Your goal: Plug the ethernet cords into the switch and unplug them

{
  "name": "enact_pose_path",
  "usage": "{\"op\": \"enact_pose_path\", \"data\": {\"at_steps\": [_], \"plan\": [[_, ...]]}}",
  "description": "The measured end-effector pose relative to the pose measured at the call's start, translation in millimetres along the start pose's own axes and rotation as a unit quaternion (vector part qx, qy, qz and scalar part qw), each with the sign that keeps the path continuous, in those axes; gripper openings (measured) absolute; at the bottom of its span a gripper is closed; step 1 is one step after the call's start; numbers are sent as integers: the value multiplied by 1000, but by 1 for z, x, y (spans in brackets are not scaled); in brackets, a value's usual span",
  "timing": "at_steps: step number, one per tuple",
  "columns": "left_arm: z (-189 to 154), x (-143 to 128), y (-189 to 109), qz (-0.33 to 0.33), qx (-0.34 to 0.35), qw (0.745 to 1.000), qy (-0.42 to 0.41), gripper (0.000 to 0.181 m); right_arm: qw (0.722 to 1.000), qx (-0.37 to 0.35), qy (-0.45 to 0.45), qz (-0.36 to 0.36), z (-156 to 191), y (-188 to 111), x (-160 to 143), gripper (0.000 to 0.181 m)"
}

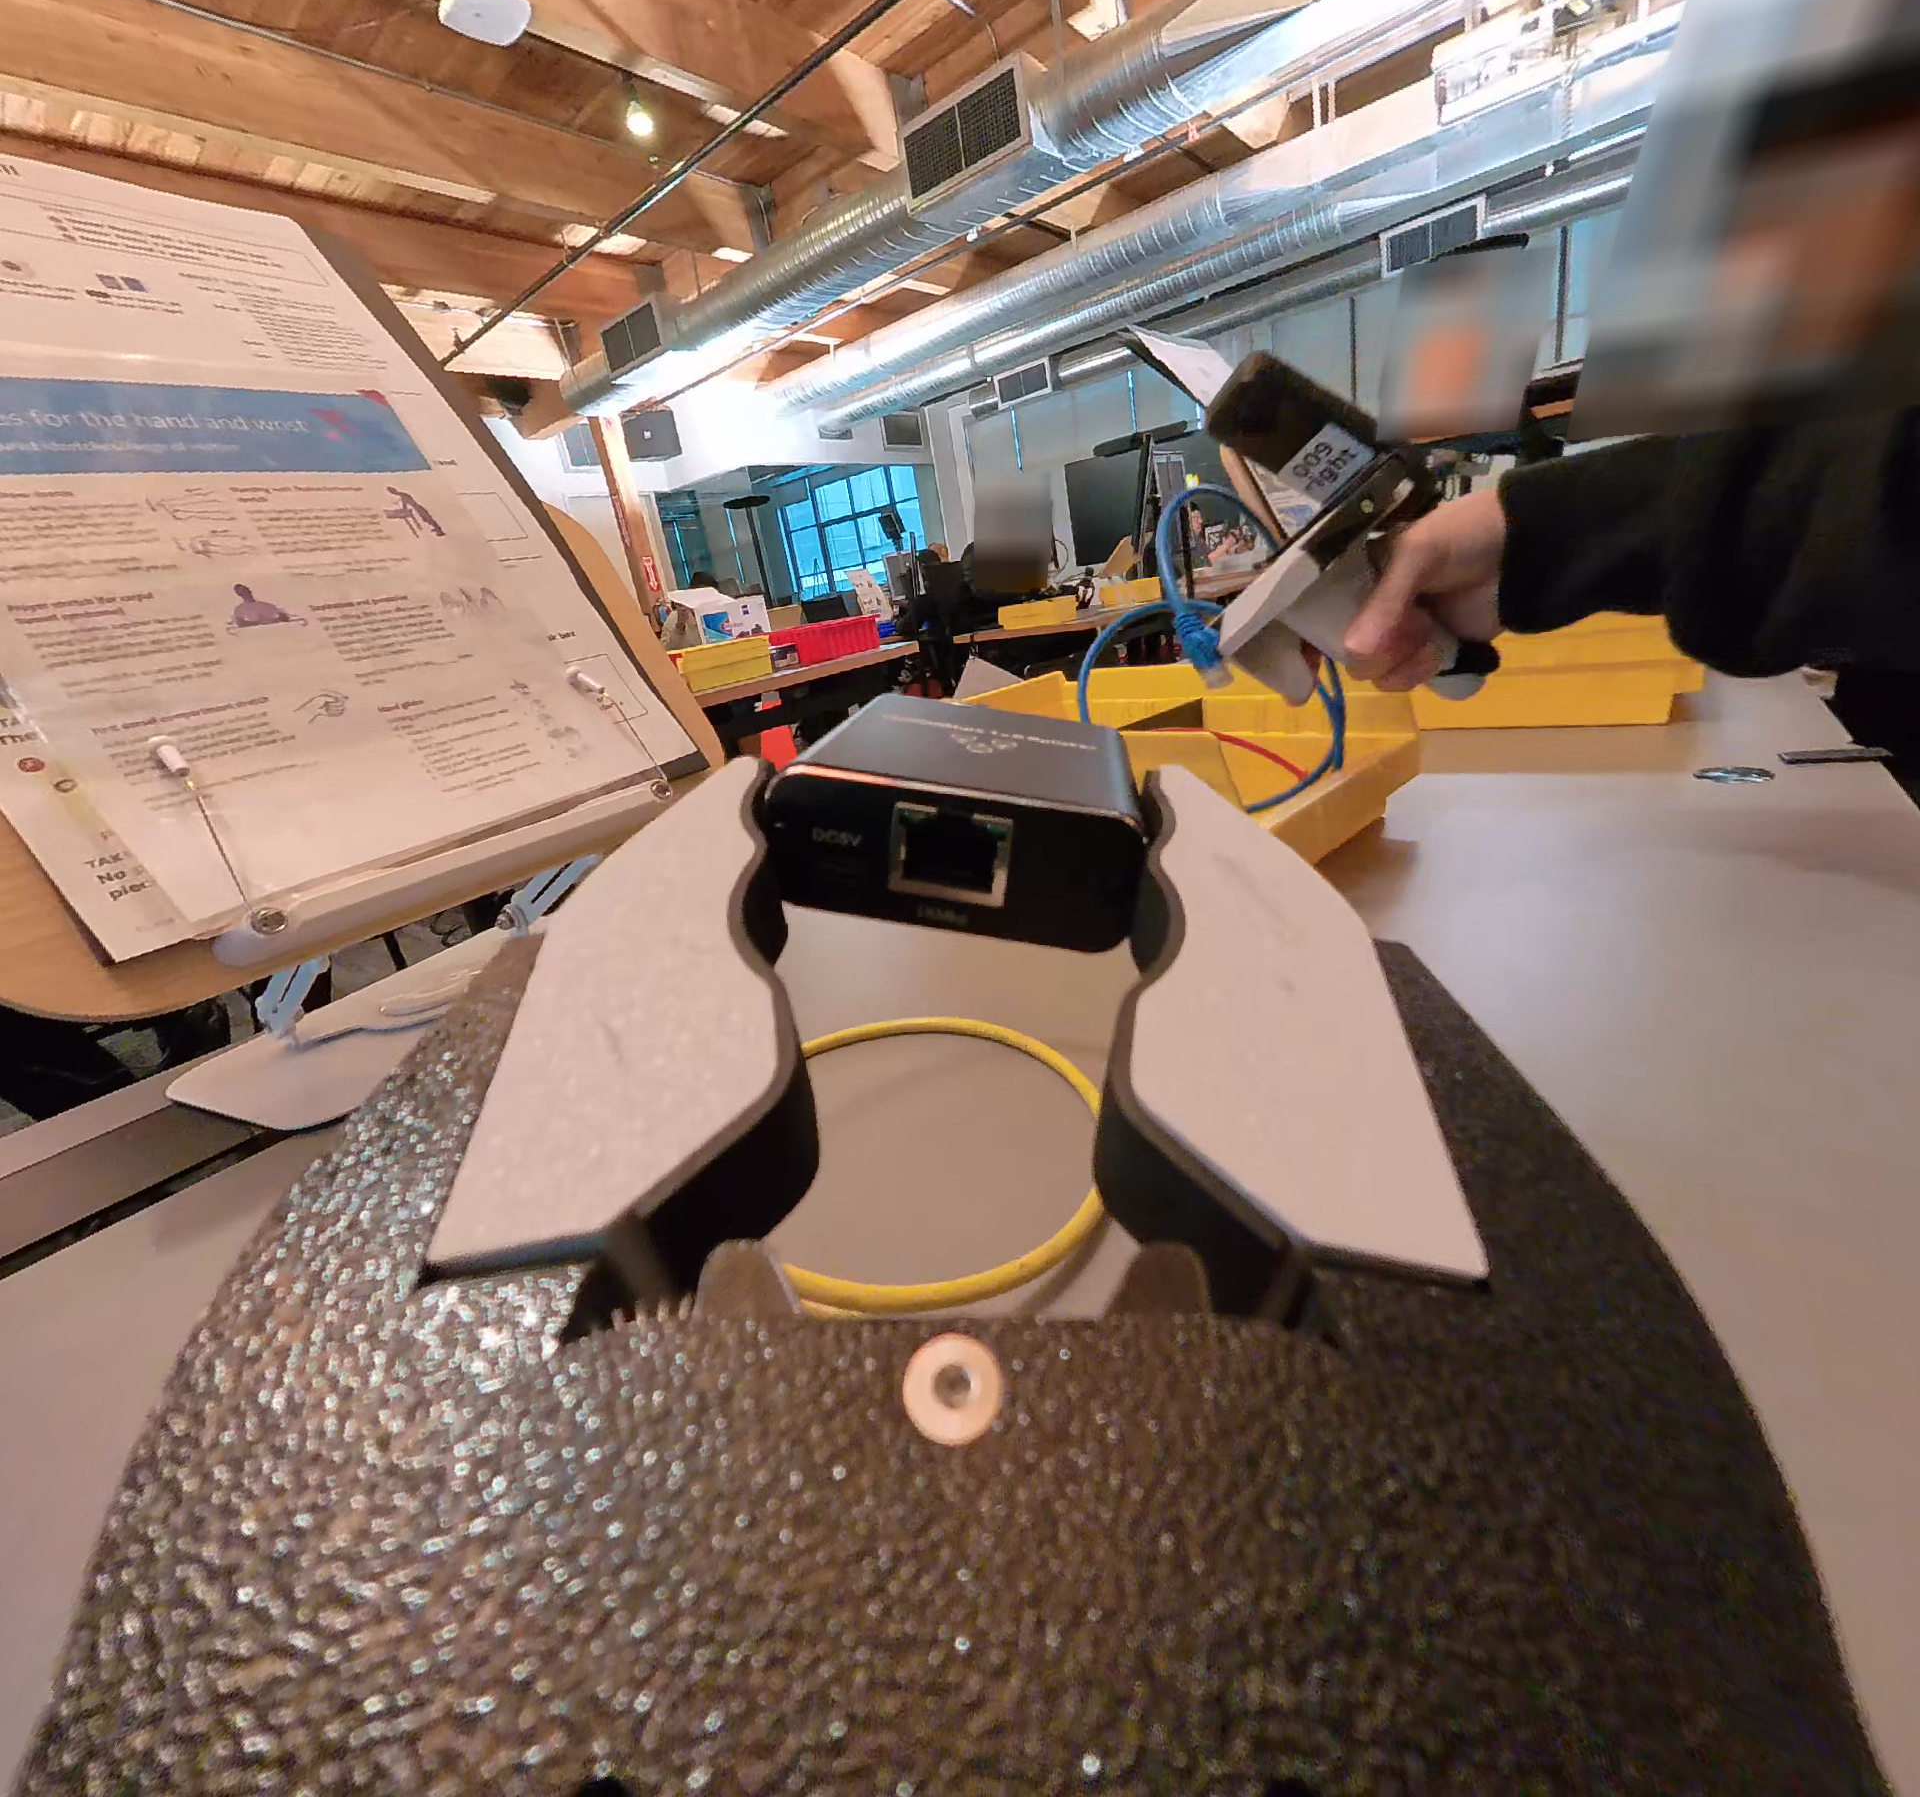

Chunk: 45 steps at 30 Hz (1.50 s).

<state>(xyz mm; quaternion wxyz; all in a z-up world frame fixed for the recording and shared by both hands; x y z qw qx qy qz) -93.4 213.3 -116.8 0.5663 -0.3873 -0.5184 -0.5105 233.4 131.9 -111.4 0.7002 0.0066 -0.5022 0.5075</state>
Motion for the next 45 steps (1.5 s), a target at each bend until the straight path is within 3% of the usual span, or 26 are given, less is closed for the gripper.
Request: {"op": "enact_pose_path", "data": {"at_steps": [3, 6, 10, 13, 16, 19, 22, 26, 31, 37, 45], "plan": [[-1, 0, 0, -2, -2, 1000, 0, 64, 995, -59, 70, 43, -28, 5, -11, 12], [-2, 0, 0, 1, -13, 1000, -5, 64, 969, -156, 163, 104, -52, 1, -24, 19], [-6, -1, 3, 13, -34, 999, -6, 64, 962, -190, 175, 83, -41, -10, -23, 82], [-8, -2, 3, 17, -46, 999, -10, 64, 960, -221, 171, 10, -20, -24, -15, 97], [-10, -1, 4, 14, -62, 998, -19, 64, 973, -170, 134, -74, 29, -7, -8, 92], [-15, 0, 5, 12, -82, 996, -20, 64, 984, -44, 107, -136, 90, 45, -8, 82], [-20, 1, 4, 6, -100, 995, -13, 64, 974, 73, 126, -174, 132, 102, -15, 78], [-23, 3, 2, -5, -116, 993, -14, 64, 952, 156, 163, -207, 156, 152, -18, 72], [-28, 7, 0, -20, -144, 989, -17, 64, 920, 183, 197, -286, 161, 165, -5, 65], [-33, 8, 0, -26, -162, 986, -15, 65, 892, 199, 231, -334, 152, 166, -5, 31], [-35, 5, 2, -14, -154, 988, 2, 64, 864, 205, 255, -384, 152, 169, -2, 17]]}}
Point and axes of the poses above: each gripper's, where its closed fingertips meet, y out along the fingers, x out of its top, z = x × y across the jaws, the point moved 5 cm from there along -y, back along the fingers, and after that the axes turned 11 degrees about z, right-handed, at the moved point
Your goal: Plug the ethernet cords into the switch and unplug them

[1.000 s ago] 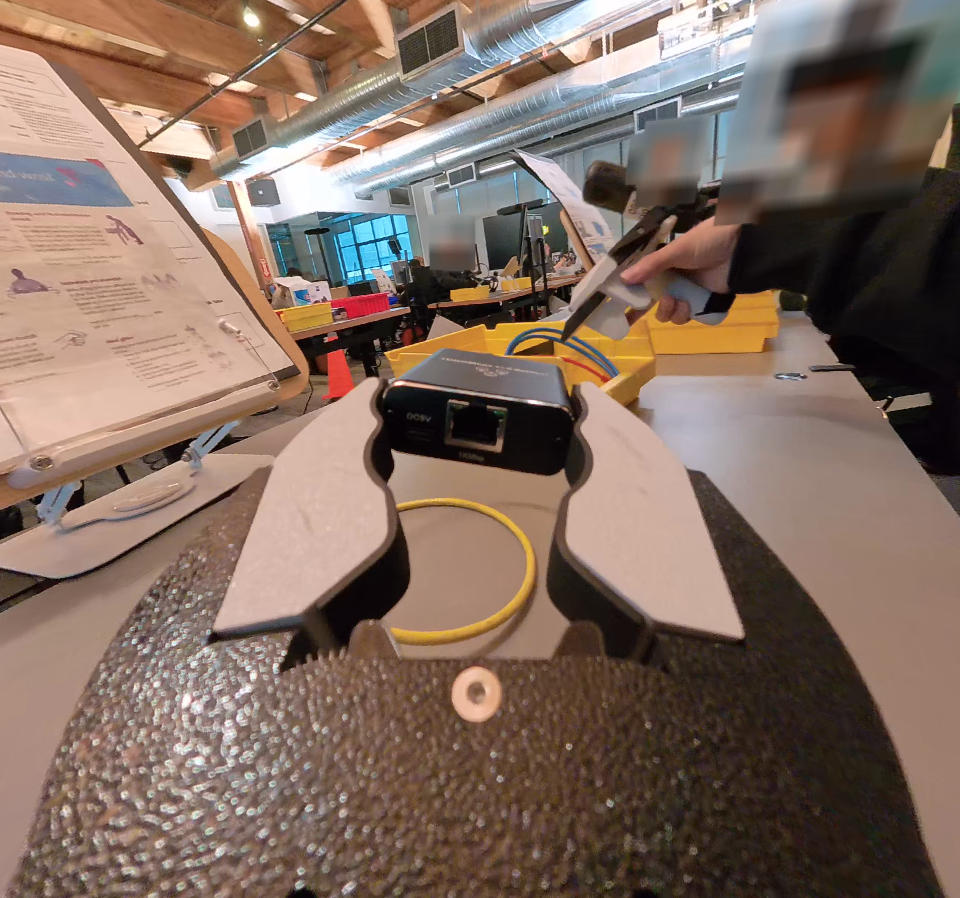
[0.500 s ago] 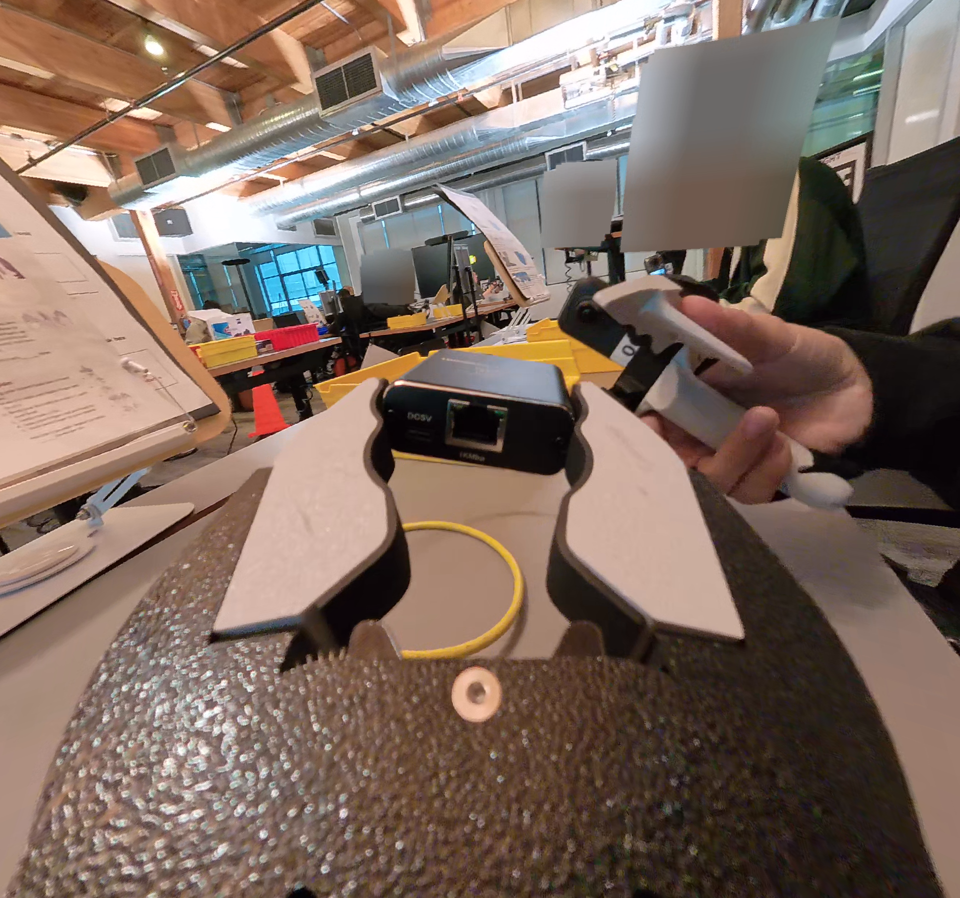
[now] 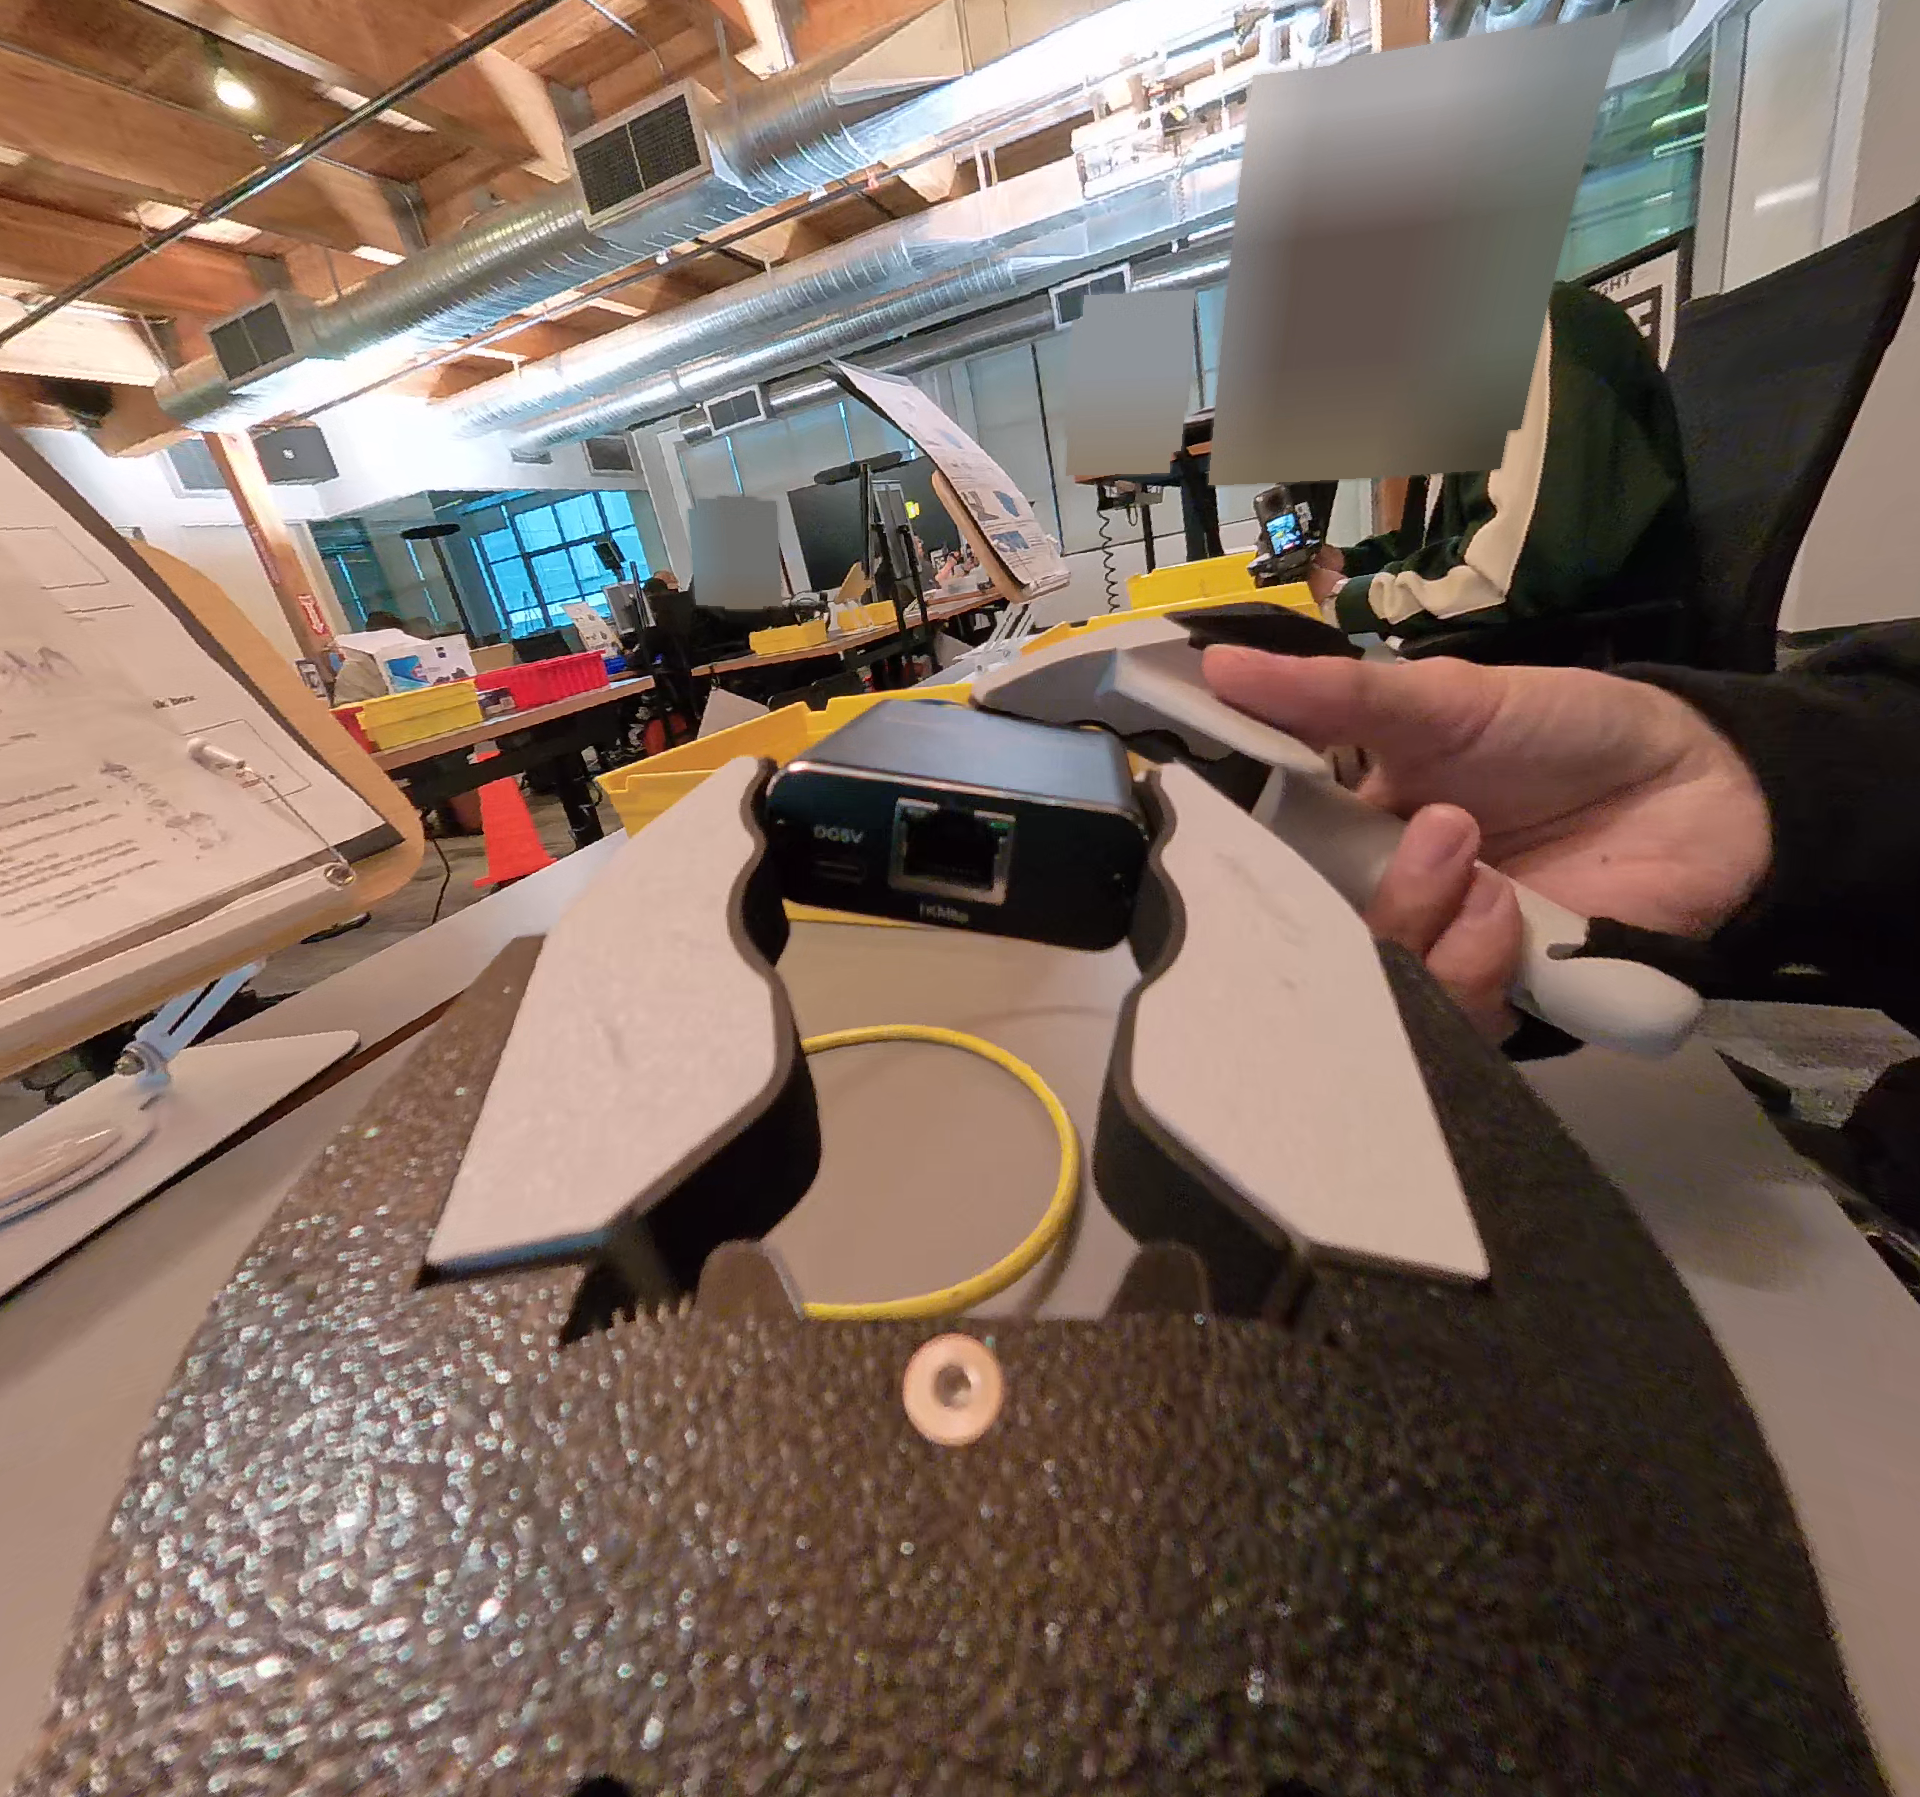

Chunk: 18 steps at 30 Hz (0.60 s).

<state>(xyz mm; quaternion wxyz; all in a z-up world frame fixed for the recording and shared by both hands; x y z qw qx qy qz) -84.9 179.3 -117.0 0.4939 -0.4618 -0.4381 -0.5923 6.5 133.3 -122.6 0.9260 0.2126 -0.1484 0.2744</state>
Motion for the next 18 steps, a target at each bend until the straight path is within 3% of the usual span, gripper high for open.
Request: {"op": "enact_pose_path", "data": {"at_steps": [18], "plan": [[0, -4, 4, 25, 41, 998, 29, 64, 996, -2, 16, -82, -6, 7, -4, 13]]}}
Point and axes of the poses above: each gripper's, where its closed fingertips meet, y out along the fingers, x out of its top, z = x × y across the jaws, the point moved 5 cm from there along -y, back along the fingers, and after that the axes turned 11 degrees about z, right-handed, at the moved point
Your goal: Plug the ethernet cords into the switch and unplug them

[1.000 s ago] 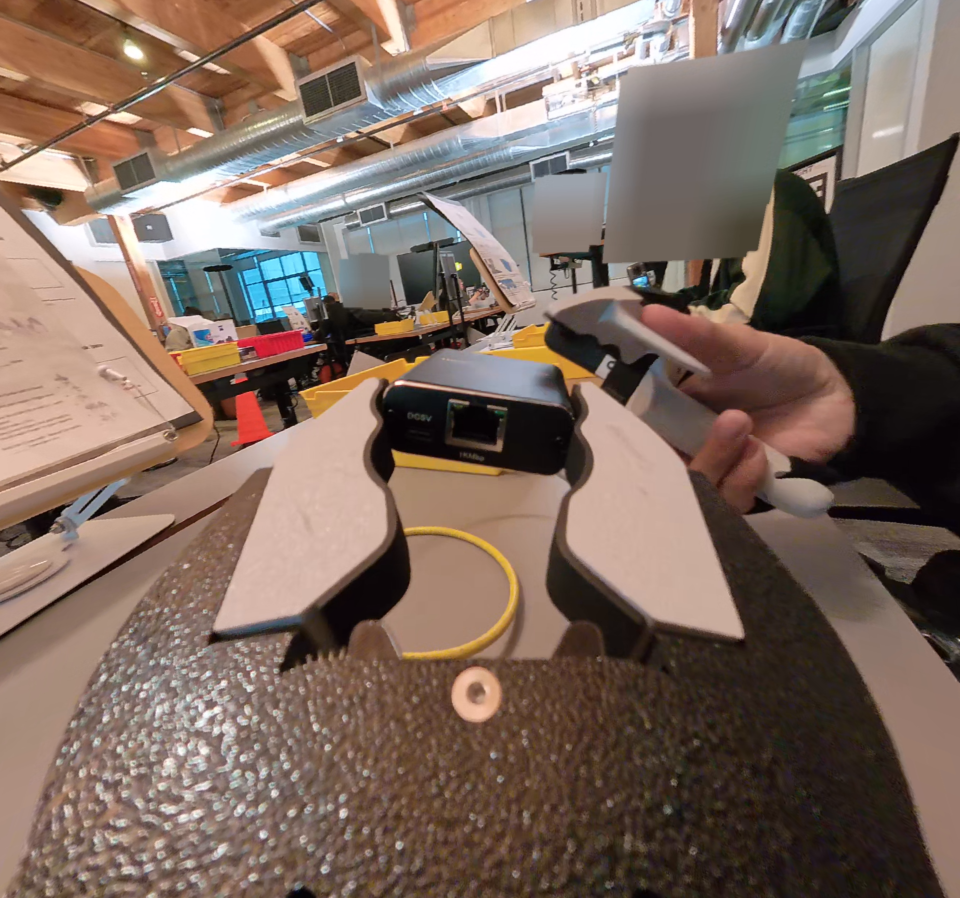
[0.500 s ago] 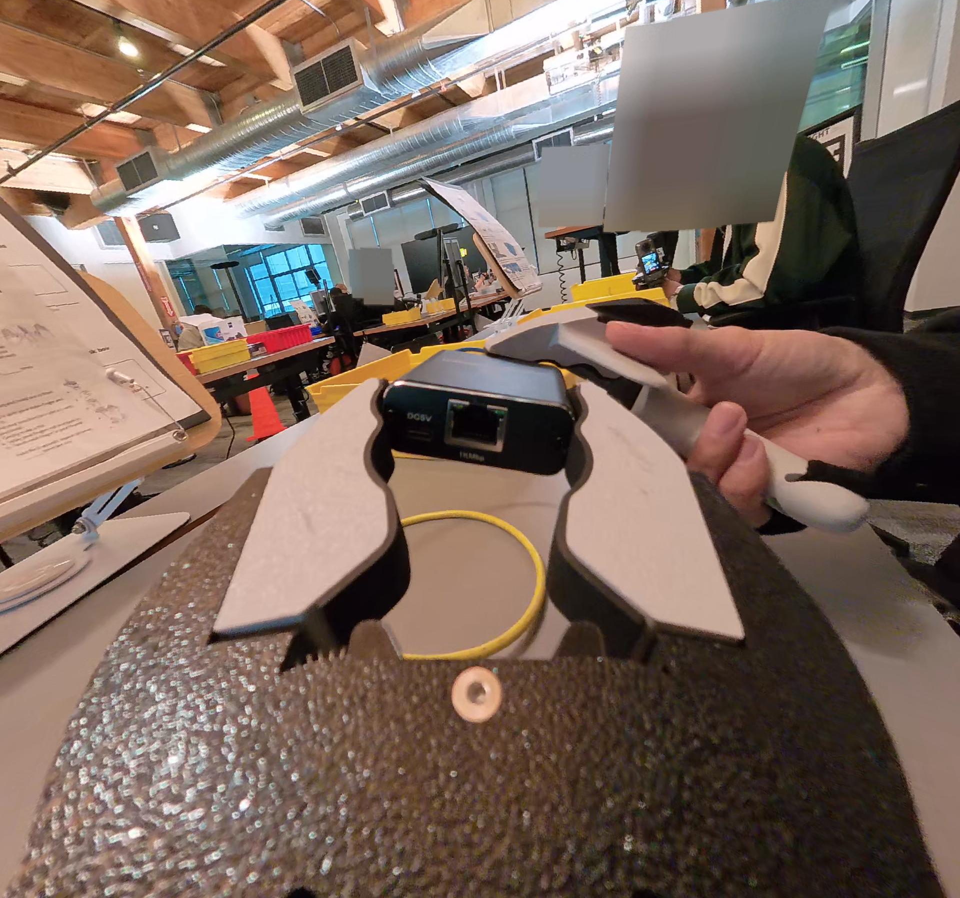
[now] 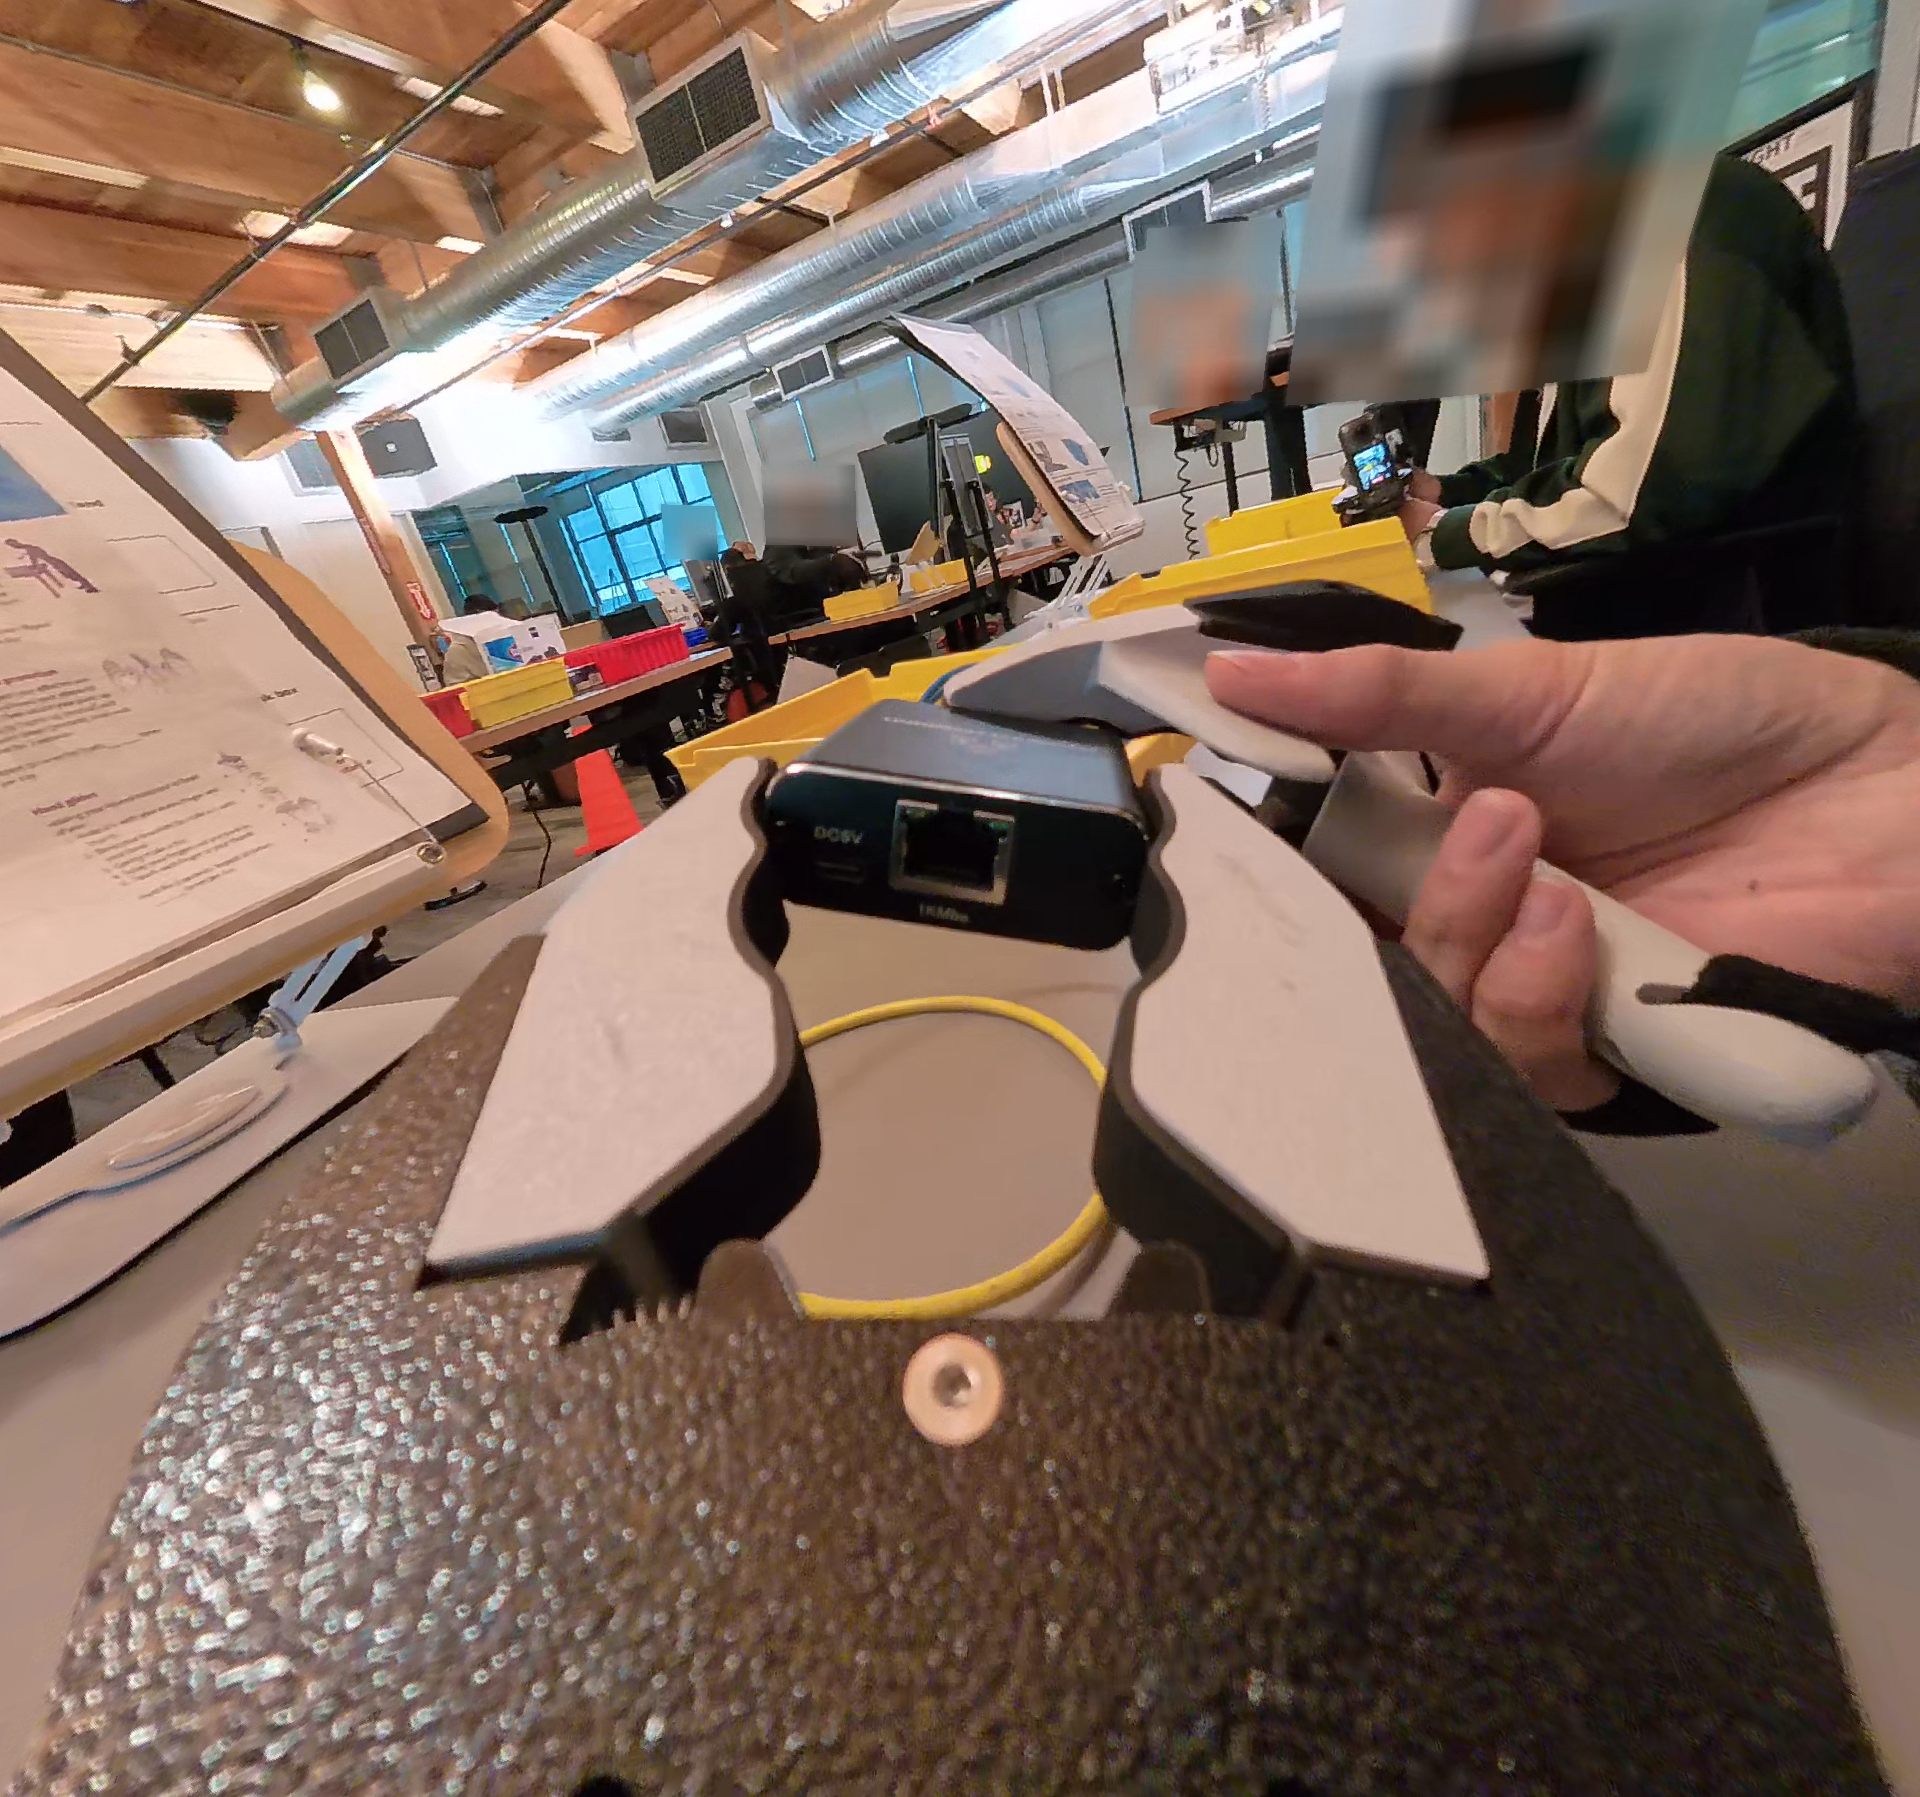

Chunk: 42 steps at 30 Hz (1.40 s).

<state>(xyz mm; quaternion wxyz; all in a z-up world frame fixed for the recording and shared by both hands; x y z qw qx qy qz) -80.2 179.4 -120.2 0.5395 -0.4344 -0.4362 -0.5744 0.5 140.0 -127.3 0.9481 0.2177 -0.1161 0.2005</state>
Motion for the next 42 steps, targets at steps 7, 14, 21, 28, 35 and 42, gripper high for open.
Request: {"op": "enact_pose_path", "data": {"at_steps": [7, 14, 21, 28, 35, 42], "plan": [[-1, 0, 2, 4, 15, 1000, 5, 64, 999, 2, 22, -43, -1, 1, -1, 13], [-2, -1, 6, 16, 40, 999, 12, 64, 995, 7, 51, -84, -4, 1, -1, 13], [-2, 0, 6, 12, 45, 999, 5, 64, 994, 13, 58, -90, -4, 2, 0, 13], [0, 0, 4, 9, 56, 998, 10, 64, 999, -20, -20, -33, 2, 7, 3, 13], [0, 0, 3, 1, 38, 999, 20, 64, 997, 4, -78, -1, 3, 6, 4, 11], [3, -3, 3, 4, 50, 998, 22, 64, 991, -28, -133, 16, 7, 12, 8, 10]]}}
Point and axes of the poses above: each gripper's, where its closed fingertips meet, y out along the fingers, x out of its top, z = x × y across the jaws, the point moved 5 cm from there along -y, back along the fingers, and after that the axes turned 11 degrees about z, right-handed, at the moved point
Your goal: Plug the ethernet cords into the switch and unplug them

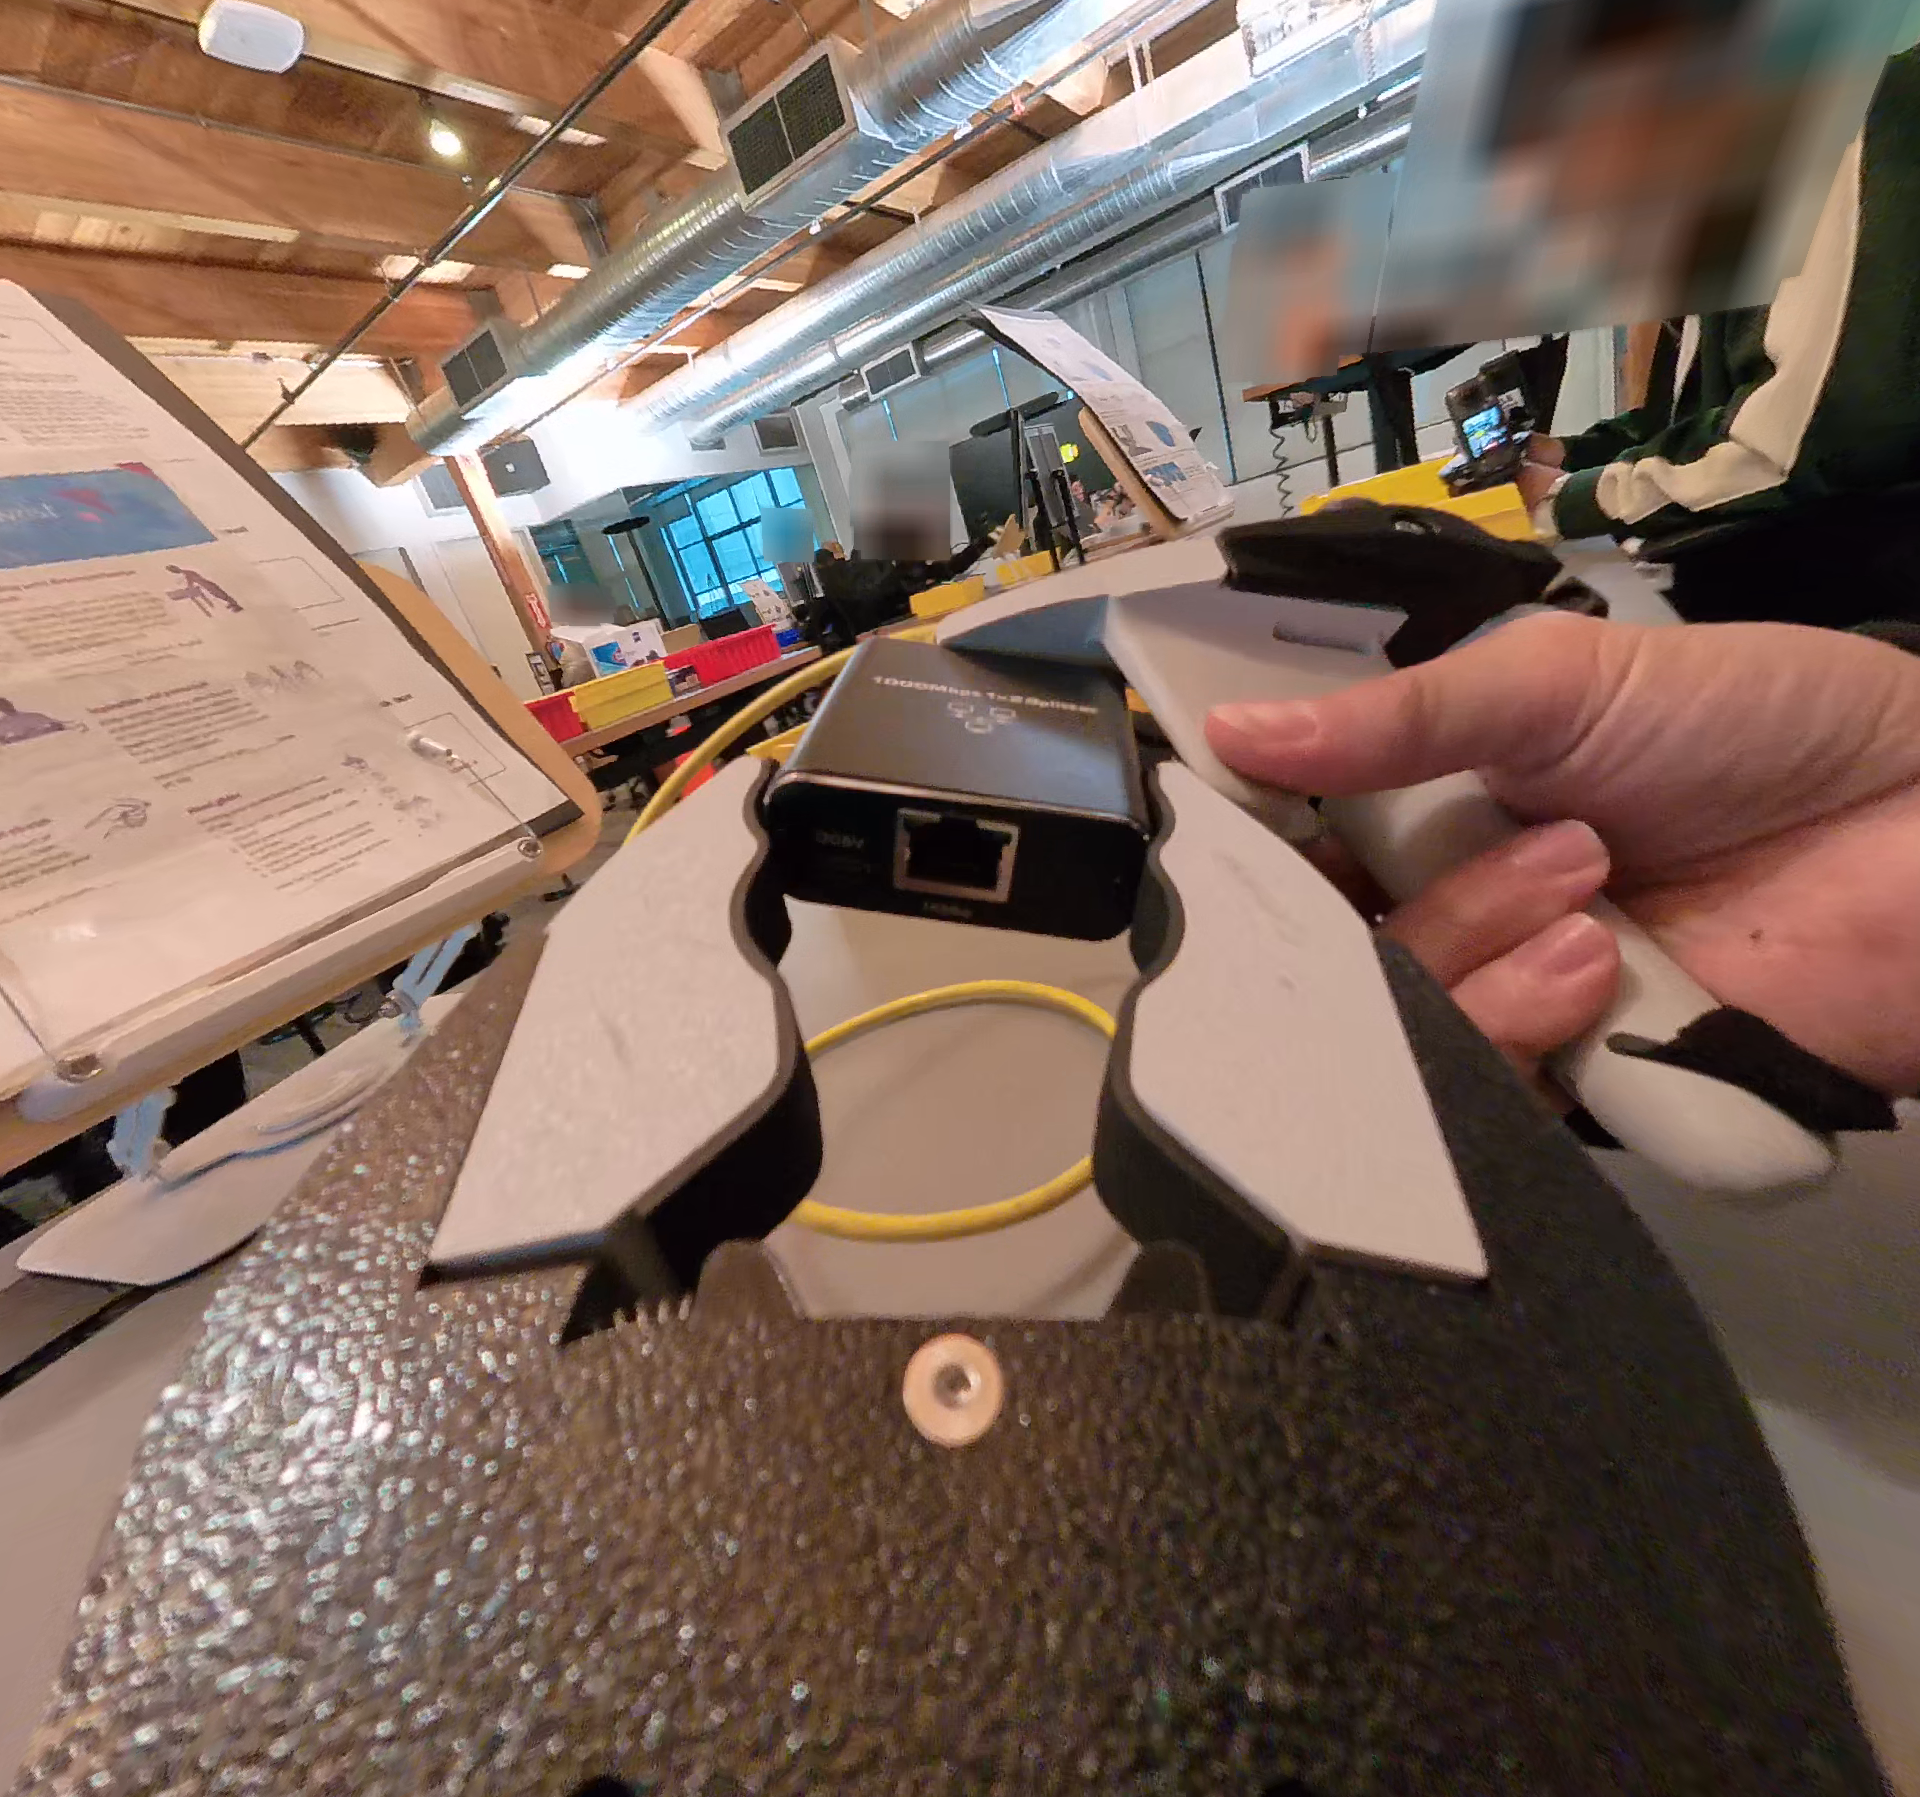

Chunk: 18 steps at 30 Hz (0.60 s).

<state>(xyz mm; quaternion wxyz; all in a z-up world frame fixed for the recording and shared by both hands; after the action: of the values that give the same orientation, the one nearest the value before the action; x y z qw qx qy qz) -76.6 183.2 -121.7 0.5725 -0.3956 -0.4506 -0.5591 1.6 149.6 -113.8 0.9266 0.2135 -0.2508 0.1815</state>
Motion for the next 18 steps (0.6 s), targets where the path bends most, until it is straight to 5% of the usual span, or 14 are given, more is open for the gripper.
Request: {"op": "enact_pose_path", "data": {"at_steps": [18], "plan": [[5, -5, 1, 33, 18, 999, -6, 63, 999, 5, -45, 25, -2, 7, 5, 13]]}}
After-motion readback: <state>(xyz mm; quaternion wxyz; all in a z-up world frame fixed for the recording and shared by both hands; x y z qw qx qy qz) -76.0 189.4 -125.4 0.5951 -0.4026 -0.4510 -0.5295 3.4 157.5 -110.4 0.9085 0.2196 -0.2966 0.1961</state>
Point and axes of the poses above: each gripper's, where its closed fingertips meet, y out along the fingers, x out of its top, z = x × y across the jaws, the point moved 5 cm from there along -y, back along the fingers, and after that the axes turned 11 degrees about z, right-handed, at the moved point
